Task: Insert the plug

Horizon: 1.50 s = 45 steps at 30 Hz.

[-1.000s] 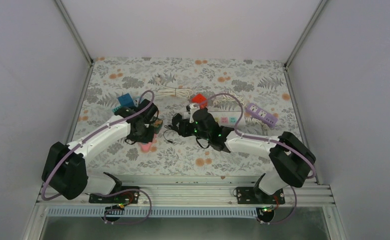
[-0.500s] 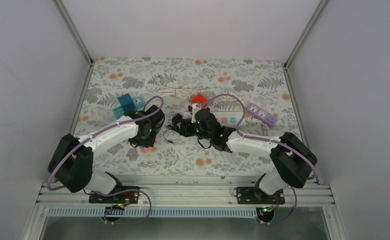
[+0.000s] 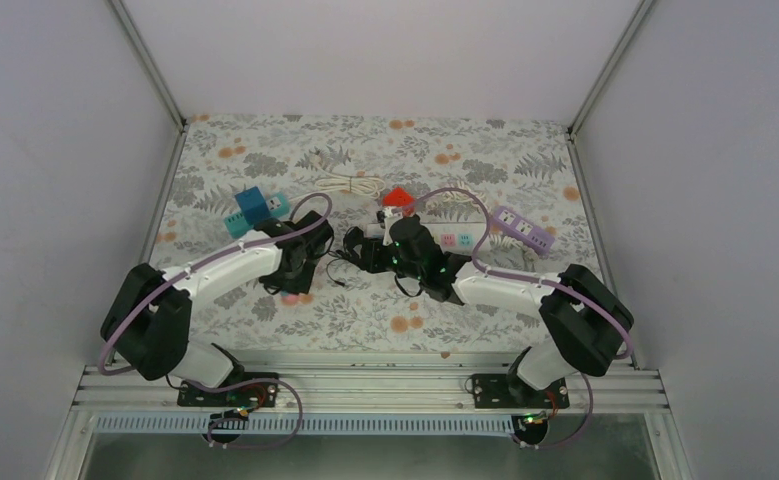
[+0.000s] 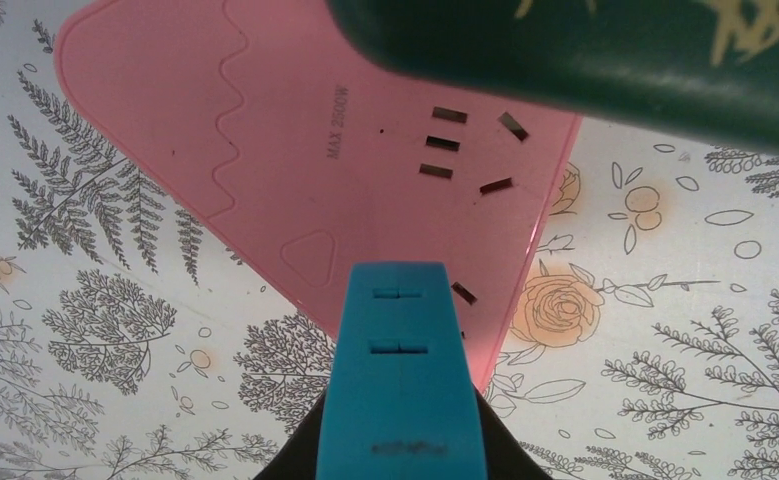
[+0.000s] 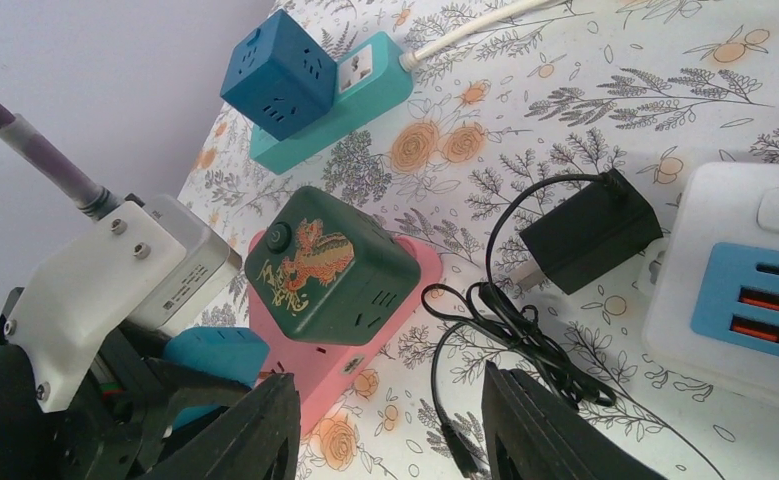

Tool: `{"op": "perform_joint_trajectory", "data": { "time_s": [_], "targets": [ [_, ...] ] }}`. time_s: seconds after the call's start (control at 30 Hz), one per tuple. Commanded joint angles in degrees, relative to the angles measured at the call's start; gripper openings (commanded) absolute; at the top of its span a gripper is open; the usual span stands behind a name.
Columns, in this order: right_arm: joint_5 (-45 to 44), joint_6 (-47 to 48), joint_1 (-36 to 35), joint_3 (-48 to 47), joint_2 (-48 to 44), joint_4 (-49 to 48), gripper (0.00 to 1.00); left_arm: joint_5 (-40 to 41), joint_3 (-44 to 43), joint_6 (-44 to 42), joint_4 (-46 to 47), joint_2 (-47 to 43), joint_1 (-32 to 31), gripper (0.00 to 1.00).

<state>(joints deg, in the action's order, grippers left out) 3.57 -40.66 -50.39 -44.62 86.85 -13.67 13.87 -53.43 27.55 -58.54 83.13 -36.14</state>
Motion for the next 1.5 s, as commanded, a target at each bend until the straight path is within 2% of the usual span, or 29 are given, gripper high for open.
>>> {"op": "perform_joint_trajectory", "data": {
  "time_s": [0.0, 0.67, 0.97, 1.23, 1.47],
  "targets": [
    [-0.3, -1.1, 0.6, 0.0, 0.0, -0.1, 0.49, 1.6, -0.8, 1.2, 0.9, 1.5, -0.3, 0.02],
    [0.2, -1.2, 1.3, 0.5, 0.3, -0.1, 0.49, 3.1, -1.0, 2.1, -1.0, 4.3, -1.4, 0.02],
    [0.0, -1.0, 1.8, 0.7, 0.2, 0.2, 0.49, 1.3, -1.3, 0.6, 0.5, 6.7, -3.2, 0.02],
    [-0.1, -0.9, 2.2, 0.9, -0.4, 0.4, 0.49, 4.5, -3.3, 2.5, -1.9, 7.1, -3.7, 0.02],
    [3.7, 0.7, 2.3, 0.3, 0.9, -0.4, 0.52, -0.3, -6.0, -1.4, -0.1, 4.3, -3.0, 0.02]
  ]
}}
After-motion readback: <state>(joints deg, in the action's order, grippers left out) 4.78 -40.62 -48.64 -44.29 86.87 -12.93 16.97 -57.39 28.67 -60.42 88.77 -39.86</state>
